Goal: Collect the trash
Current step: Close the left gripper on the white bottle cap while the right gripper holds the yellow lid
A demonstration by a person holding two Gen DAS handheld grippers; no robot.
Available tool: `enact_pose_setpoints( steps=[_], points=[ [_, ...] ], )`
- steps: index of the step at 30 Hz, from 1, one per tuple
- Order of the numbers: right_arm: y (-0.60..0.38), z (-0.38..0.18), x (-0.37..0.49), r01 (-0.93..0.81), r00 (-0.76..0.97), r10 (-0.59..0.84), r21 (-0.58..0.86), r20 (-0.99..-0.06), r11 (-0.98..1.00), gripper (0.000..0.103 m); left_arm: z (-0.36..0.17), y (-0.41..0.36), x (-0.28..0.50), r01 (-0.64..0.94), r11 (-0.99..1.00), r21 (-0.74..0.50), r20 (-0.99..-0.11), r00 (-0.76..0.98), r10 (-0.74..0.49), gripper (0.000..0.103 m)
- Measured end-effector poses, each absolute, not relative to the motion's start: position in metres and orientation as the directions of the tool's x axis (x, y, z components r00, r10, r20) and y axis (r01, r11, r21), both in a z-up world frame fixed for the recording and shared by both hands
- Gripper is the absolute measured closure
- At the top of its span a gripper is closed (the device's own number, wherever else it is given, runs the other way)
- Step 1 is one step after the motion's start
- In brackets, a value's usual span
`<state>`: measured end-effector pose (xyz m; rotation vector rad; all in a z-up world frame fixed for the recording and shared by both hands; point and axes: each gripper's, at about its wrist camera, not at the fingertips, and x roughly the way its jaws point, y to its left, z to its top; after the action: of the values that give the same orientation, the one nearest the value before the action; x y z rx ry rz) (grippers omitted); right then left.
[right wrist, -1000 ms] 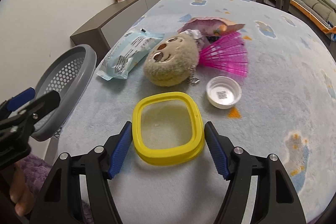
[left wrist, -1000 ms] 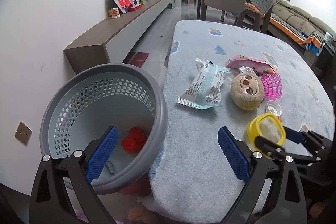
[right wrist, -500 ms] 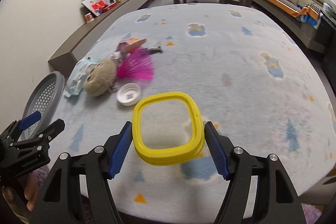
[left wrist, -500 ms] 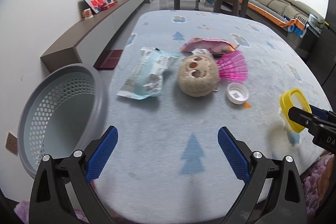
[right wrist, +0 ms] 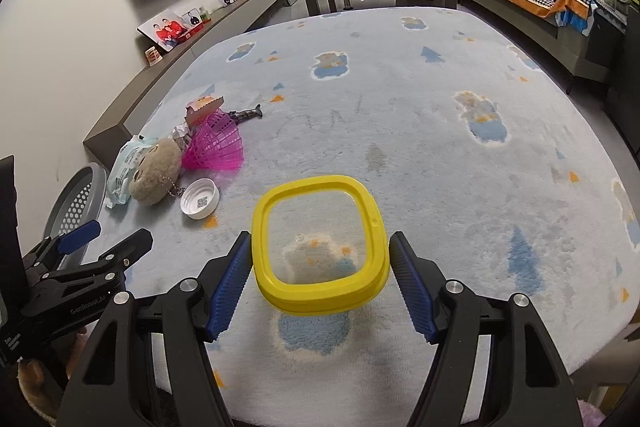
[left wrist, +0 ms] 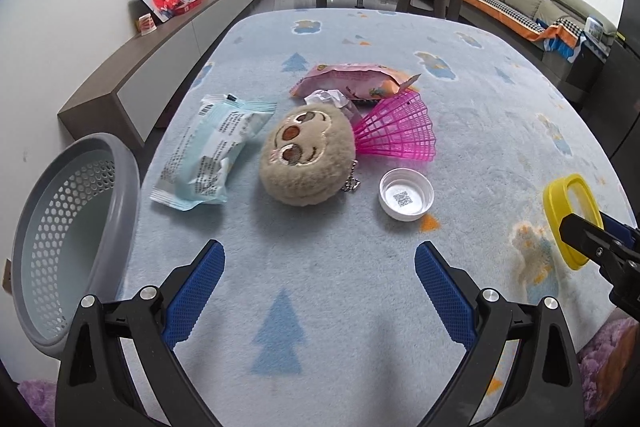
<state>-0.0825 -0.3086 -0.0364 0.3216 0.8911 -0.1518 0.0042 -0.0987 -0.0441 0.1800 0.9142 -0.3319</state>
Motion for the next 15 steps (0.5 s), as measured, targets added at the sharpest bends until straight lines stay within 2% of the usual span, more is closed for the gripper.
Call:
enact_pose_setpoints(
  steps=[8, 15],
  points=[
    [-0.321, -0.041, -0.082, 0.292, 0.62, -0.021, 0.206, -0.784, 0.934, 0.036, -0.05, -0.115, 0.011, 0.369, 0.929, 0.028, -0.806, 0.558, -0.197, 0.009],
    [-0.33, -0.038, -0.086, 0.299, 0.64, 0.009, 0.261, -0.768, 0.918, 0.036, -0.054, -0.119, 0.022, 0.351, 0.936, 0.029, -0.813, 0.553, -0.182, 0.009]
  ],
)
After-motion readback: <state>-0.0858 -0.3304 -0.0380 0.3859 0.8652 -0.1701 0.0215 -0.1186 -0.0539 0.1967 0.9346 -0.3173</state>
